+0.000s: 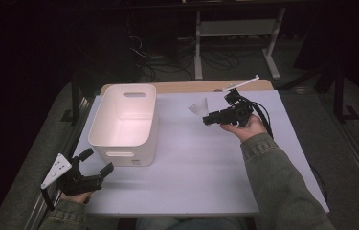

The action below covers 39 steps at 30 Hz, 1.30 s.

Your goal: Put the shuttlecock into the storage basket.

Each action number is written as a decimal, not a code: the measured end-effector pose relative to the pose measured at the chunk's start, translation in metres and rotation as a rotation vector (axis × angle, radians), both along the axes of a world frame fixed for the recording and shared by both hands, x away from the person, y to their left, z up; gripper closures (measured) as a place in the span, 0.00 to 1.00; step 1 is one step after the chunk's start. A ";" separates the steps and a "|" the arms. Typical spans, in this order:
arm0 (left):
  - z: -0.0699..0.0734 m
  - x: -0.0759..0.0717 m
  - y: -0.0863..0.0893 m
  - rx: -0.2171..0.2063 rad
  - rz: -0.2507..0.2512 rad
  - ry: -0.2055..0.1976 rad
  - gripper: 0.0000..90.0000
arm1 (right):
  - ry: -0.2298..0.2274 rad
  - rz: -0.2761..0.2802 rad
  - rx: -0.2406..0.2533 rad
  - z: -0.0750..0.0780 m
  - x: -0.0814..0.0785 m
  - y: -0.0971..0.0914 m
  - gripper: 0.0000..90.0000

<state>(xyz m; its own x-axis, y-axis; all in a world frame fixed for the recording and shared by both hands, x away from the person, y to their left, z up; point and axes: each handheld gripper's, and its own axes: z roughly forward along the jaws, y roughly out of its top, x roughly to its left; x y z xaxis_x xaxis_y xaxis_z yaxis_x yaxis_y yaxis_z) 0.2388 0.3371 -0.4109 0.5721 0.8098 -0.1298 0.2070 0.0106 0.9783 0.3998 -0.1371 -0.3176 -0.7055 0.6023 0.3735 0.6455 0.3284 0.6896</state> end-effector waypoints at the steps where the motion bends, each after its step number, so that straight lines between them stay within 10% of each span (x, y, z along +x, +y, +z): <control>1: 0.000 0.000 0.000 -0.002 -0.001 0.000 0.00 | -0.003 0.002 0.001 0.001 0.000 0.001 0.70; 39: 0.000 -0.001 0.001 0.000 -0.004 -0.002 0.00 | -0.060 0.117 -0.001 0.036 -0.007 0.055 0.70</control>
